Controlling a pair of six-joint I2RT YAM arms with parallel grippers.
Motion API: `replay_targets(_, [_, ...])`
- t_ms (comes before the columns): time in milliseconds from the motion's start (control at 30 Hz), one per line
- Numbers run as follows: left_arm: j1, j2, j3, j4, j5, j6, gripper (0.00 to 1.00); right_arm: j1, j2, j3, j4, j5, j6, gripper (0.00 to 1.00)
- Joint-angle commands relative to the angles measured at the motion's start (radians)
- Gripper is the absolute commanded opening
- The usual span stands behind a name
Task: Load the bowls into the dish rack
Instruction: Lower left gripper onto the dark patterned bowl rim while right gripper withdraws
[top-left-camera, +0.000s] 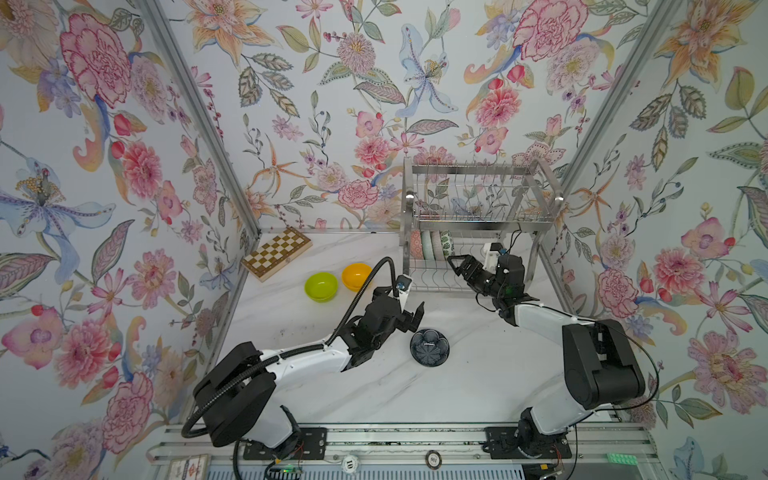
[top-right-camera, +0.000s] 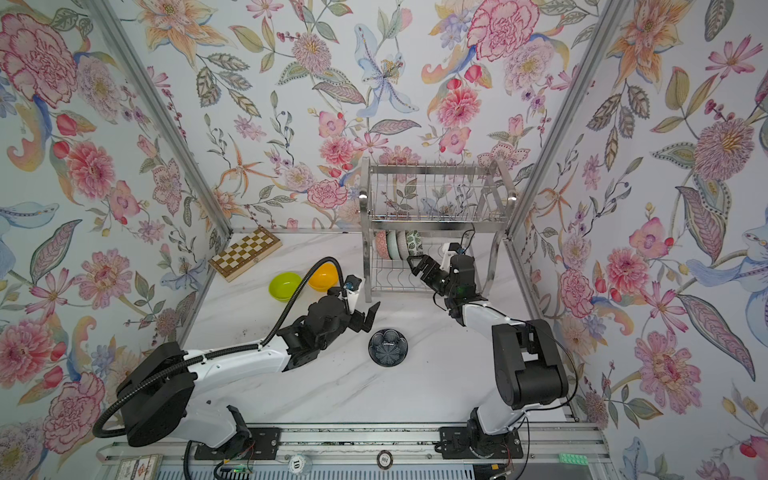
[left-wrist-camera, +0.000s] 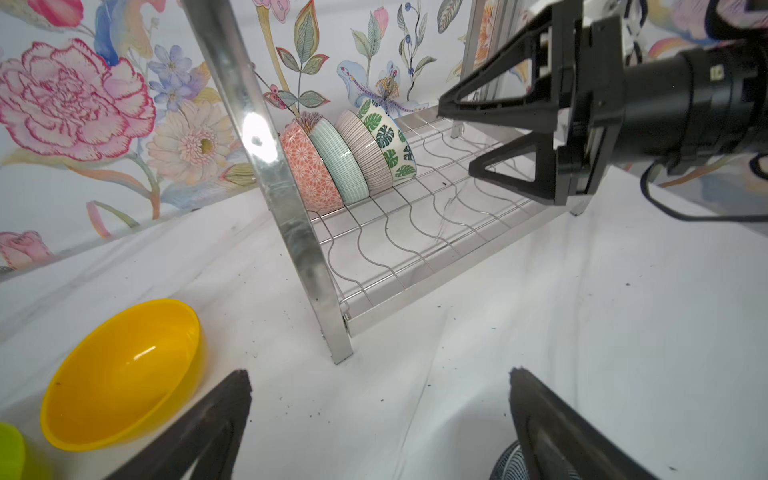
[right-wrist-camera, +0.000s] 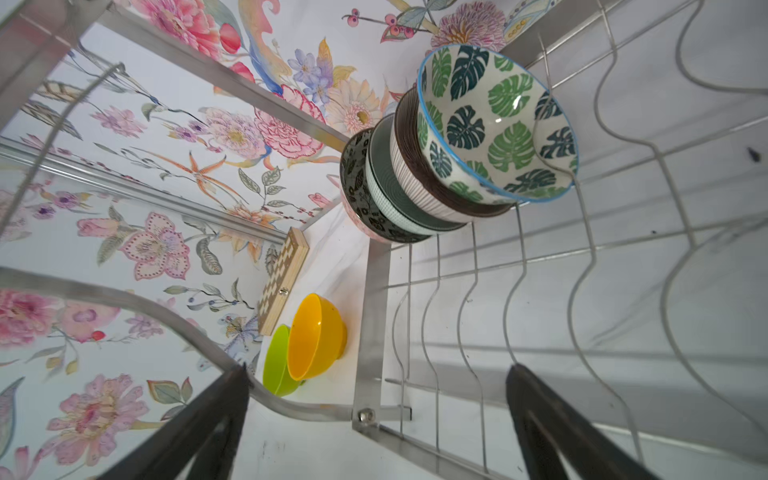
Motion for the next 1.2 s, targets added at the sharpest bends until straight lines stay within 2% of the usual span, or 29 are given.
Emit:
replay_targets(0, [0.029,-0.045,-0.058,0.05,0.124,-0.178,0.99,0.047,-0.096,-0.036,-0.224,0.143,-0.163,0.99])
replay_targets(67, [0.03,-0.054,-0.064,0.0,0.149,-0.227,0.99,0.084,-0.153,-0.037,-0.351,0.218,-0.2,0.99])
replay_targets(167, [0.039,-0.063,-0.084,-0.042,0.17,-0.311,0.99,0.136,-0.191,-0.013,-0.544,0.251,-0.261,0.99])
replay_targets(333, [0.052,-0.047,-0.145,0.038,0.263,-0.444,0.99,0.199,-0.235,-0.033,-0.717,0.31,-0.318,0.99])
replay_targets(400, [0.051,-0.02,-0.159,0.075,0.302,-0.484,0.95,0.201,-0.251,-0.056,-0.729,0.316,-0.32,0.99])
replay_targets(667, [0.038,0.081,-0.151,0.041,0.455,-0.614,0.74,0.208,-0.268,-0.087,-0.701,0.349,-0.304,0.99])
replay_targets(900, [-0.007,0.063,-0.097,-0.102,0.4,-0.575,0.6,0.218,-0.243,-0.068,-0.684,0.365,-0.307,0.99])
replay_targets(1167, [-0.033,0.158,0.01,-0.255,0.37,-0.533,0.49,0.22,-0.255,-0.059,-0.686,0.38,-0.322,0.99])
